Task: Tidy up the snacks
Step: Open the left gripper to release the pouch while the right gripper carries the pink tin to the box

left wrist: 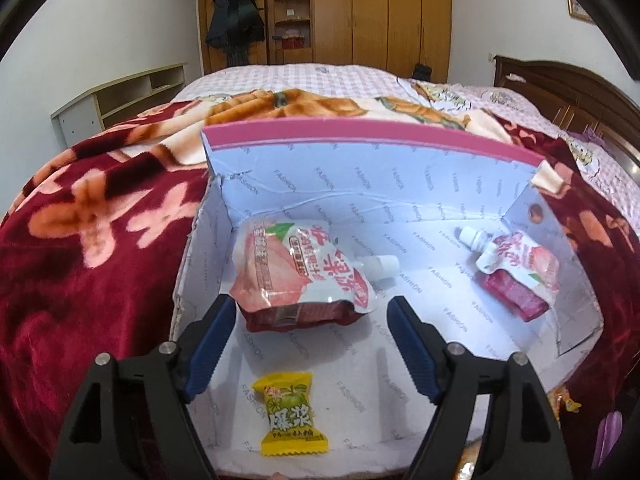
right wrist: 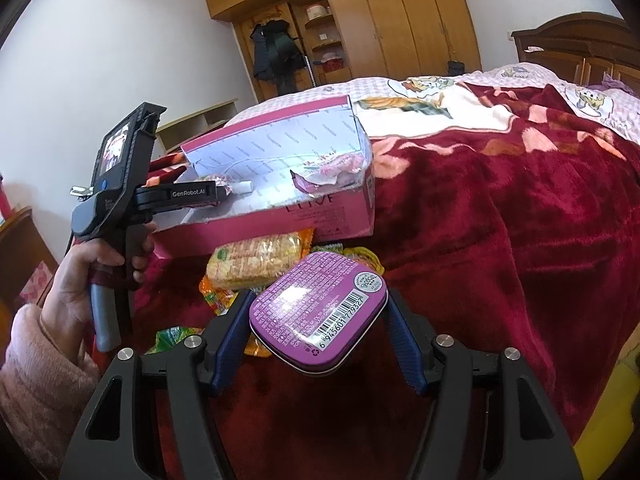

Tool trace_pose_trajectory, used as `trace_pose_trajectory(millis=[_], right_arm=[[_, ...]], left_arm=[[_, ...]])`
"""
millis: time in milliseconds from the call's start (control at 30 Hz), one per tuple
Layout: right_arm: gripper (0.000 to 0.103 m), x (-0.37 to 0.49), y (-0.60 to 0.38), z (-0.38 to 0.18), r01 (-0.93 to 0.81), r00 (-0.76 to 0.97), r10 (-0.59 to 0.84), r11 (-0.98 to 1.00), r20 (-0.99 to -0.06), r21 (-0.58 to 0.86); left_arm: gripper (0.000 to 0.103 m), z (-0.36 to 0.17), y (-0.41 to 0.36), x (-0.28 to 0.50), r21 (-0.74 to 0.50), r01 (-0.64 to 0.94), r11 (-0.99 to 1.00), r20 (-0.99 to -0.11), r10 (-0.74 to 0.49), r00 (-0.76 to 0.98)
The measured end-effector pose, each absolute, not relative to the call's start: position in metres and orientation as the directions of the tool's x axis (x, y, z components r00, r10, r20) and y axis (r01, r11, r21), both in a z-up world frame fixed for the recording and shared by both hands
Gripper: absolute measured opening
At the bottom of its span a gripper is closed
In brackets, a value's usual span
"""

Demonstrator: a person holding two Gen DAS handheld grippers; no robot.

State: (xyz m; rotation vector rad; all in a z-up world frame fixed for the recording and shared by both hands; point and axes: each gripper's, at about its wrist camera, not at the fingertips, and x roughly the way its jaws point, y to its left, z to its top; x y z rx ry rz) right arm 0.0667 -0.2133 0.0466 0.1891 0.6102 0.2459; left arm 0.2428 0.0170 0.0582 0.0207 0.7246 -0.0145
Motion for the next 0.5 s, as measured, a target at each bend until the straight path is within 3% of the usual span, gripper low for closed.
trace_pose_trajectory(millis=[500], right_arm=[[0.066, 0.109, -0.201, 0.076, -0.203, 0.818, 0.296, 0.951, -0.493, 0.234]], left_arm=[[0.086, 0.073, 0.023, 0.195, -0.083, -0.003, 0.997, -0.613, -0.049, 0.788]])
